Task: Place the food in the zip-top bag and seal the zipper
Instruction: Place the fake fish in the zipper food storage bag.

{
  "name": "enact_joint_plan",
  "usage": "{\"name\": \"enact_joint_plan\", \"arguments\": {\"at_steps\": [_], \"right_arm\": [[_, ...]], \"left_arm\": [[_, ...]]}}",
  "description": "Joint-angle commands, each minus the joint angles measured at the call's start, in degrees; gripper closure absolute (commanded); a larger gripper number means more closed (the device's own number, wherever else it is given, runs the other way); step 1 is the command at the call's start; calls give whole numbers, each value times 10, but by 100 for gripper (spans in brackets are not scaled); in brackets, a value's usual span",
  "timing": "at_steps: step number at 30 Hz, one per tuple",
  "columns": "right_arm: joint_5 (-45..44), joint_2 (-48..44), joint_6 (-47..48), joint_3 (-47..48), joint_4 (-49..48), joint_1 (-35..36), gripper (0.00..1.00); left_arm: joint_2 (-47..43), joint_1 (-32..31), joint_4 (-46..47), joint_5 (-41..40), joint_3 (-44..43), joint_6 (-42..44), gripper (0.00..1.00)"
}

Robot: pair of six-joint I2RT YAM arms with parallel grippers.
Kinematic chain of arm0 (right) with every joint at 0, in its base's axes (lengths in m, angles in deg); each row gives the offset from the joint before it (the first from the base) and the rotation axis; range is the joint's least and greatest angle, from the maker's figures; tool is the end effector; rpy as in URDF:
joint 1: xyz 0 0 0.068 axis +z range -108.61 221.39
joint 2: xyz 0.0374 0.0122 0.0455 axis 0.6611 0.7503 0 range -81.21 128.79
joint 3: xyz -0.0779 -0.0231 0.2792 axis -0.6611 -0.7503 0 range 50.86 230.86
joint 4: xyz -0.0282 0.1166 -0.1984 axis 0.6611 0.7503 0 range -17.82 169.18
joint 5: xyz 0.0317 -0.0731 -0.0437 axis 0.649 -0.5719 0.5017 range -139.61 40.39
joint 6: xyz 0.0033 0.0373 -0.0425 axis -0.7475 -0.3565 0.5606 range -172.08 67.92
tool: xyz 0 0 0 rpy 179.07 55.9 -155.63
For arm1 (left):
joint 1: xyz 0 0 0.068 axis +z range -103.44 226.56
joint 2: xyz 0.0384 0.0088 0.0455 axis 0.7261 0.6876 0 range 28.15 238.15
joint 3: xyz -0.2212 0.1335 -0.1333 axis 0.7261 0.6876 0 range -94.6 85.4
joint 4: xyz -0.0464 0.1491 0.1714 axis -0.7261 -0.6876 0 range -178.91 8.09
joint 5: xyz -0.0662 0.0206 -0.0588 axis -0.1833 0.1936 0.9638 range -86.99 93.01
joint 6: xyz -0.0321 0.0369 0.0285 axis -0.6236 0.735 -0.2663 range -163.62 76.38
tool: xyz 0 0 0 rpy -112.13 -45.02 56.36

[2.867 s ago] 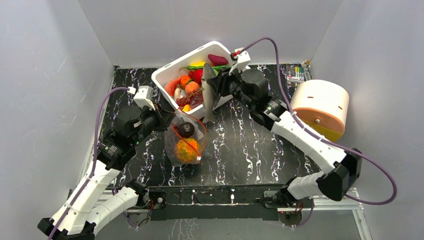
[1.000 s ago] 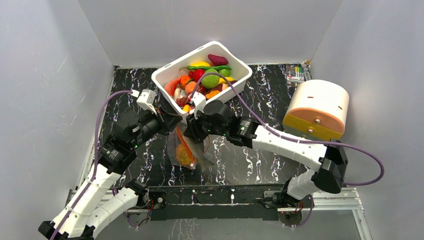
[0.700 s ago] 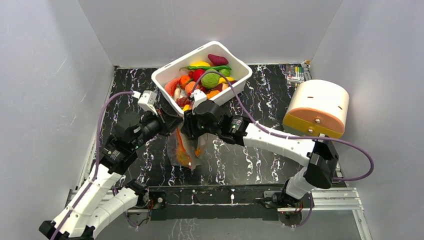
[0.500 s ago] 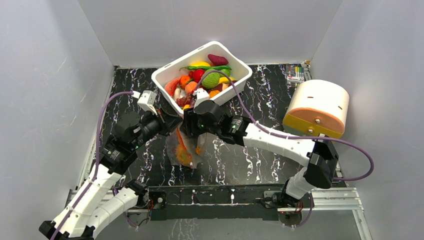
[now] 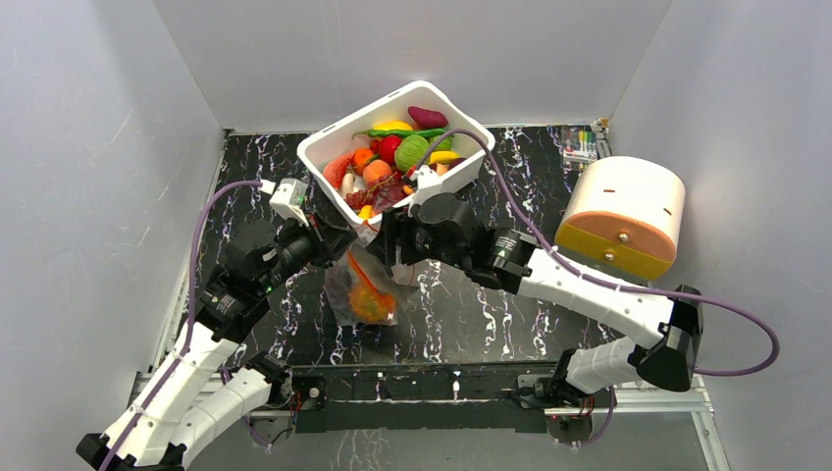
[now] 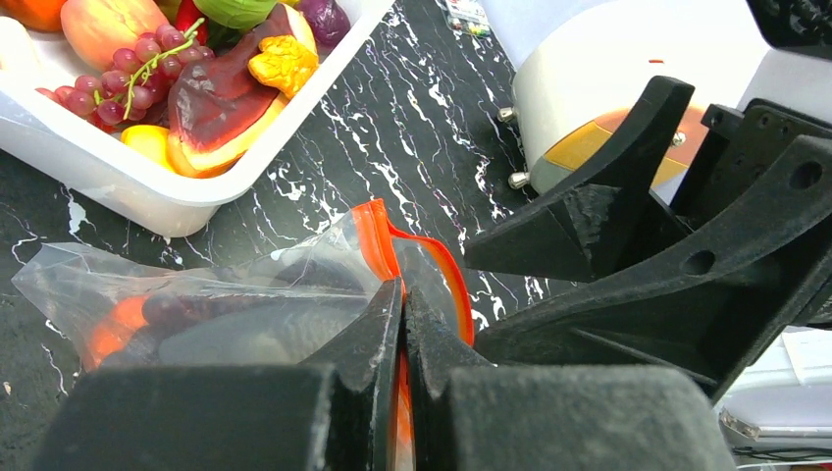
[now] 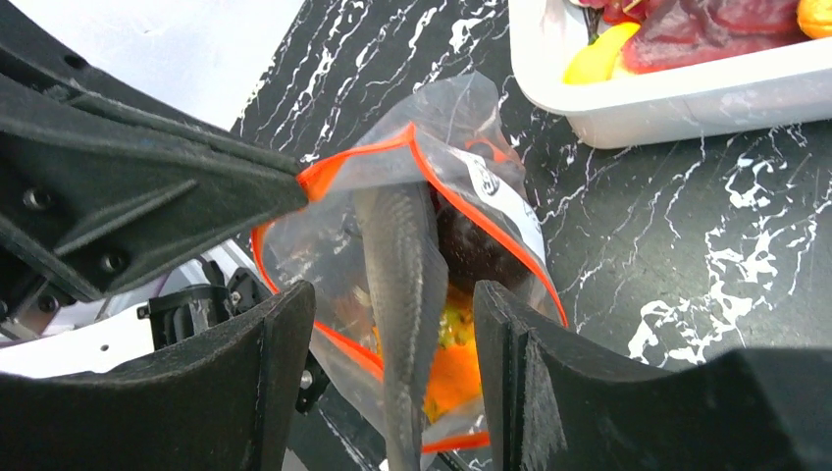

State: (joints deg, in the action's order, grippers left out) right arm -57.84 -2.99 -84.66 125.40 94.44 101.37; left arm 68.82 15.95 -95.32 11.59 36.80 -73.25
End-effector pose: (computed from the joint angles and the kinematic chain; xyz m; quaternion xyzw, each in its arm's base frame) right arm 0.1452 0.2401 0.3867 -0.1633 0.8305 0.3403 0.4096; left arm 0.1012 -0.0667 0.3756 0.0566 0.7375 -0.3844 0.5523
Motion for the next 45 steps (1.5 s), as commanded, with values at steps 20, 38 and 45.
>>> {"name": "enact_joint_plan", "arguments": {"at_steps": [20,38,45], "right_arm": [[62,10,-16,-48,-51,1,67],[31,-28,-113,-174,-273,1,74],[56,-7,-132,-185,-329,1,79]], "left_arm": [[-10,-2,22,6,-15,-6,100],[-14,-2,33,14,-4,-17,100],[-14,-2,36,14,1,-20,100]]}}
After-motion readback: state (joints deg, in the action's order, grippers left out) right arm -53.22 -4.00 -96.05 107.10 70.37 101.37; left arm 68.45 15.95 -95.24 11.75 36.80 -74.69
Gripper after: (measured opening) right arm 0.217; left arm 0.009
